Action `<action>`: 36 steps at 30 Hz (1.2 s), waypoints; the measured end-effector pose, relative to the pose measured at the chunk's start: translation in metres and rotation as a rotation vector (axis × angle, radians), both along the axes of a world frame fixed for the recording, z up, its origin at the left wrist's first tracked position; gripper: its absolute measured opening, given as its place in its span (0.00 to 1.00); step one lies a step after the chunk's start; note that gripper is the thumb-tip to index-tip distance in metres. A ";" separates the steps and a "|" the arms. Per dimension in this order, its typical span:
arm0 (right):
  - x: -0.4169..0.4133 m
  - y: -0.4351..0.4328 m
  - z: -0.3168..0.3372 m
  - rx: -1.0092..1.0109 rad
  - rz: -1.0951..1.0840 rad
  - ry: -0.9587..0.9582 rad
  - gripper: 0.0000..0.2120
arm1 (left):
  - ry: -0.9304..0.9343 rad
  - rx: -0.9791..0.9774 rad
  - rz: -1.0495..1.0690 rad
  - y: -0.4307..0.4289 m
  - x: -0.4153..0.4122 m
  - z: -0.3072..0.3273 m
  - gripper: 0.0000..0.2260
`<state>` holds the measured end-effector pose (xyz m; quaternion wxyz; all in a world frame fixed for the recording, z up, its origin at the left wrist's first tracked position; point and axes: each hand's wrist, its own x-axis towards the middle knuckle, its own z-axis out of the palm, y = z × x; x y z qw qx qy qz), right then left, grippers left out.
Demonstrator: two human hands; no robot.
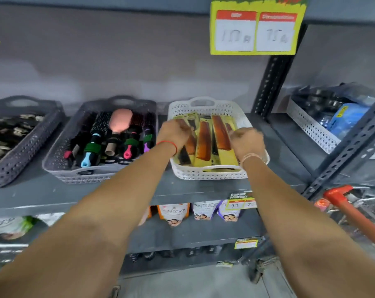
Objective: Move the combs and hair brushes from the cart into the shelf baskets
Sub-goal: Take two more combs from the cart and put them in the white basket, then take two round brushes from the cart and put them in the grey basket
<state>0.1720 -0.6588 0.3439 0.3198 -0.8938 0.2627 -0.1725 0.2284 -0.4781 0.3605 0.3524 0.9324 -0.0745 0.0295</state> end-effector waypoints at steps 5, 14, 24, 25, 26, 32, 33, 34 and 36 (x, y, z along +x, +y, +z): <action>0.015 0.100 0.035 -0.041 0.239 -0.455 0.16 | -0.211 -0.389 0.227 0.128 -0.011 0.026 0.19; 0.000 0.430 0.029 0.444 0.792 -0.447 0.16 | -0.302 -0.494 0.822 0.408 -0.076 -0.002 0.22; -0.051 0.596 -0.153 0.181 1.286 0.348 0.18 | 0.433 -0.616 1.059 0.568 -0.192 -0.211 0.21; -0.052 0.599 -0.173 0.138 1.316 0.467 0.19 | 0.559 -0.593 1.062 0.567 -0.201 -0.232 0.26; -0.053 0.600 -0.195 0.102 1.329 0.577 0.20 | 0.659 -0.573 1.070 0.566 -0.210 -0.253 0.30; -0.051 0.587 -0.305 -0.115 1.302 0.960 0.16 | 0.935 -0.511 0.990 0.541 -0.242 -0.342 0.28; -0.052 0.583 -0.319 -0.184 1.333 0.984 0.15 | 0.944 -0.408 0.927 0.536 -0.246 -0.353 0.25; -0.052 0.579 -0.333 -0.252 1.377 0.988 0.16 | 0.950 -0.258 0.835 0.533 -0.246 -0.361 0.21; -0.052 0.571 -0.355 -0.377 1.473 0.964 0.20 | 0.940 0.044 0.605 0.523 -0.243 -0.372 0.16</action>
